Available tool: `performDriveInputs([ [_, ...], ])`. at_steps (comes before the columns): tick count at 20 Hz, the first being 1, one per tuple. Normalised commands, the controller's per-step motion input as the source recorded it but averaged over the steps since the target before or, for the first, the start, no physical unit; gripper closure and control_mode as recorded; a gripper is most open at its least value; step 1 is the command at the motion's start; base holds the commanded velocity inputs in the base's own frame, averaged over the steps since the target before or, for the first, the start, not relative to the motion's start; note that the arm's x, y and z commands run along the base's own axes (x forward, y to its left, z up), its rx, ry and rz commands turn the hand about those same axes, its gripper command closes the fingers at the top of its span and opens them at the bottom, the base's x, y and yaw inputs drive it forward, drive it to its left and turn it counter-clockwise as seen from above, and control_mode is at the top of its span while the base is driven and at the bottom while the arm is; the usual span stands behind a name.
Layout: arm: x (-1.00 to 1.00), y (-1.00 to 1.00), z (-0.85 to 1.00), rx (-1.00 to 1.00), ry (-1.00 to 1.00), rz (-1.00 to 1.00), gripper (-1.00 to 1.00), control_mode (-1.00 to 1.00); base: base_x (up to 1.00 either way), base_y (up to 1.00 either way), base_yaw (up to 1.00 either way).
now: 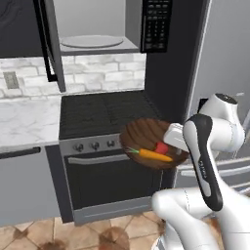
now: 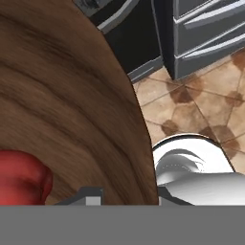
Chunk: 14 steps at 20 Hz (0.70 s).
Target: Place the bowl containing the bell pepper and carrot in the microwave. Close the microwave door and press the start button to microwave the meal.
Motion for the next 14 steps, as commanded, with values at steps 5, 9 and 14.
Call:
performDriveInputs([
  [5, 0.00, 0.00, 0.00, 0.00, 0.00, 0.00, 1.00, 1.00, 0.71, -0.14, 0.33],
  [9, 0.00, 0.00, 0.00, 0.00, 0.00, 0.00, 1.00, 1.00, 0.71, -0.09, 0.30],
  [14, 0.00, 0.00, 0.00, 0.00, 0.00, 0.00, 1.00, 1.00, 0.62, -0.02, 0.26],
])
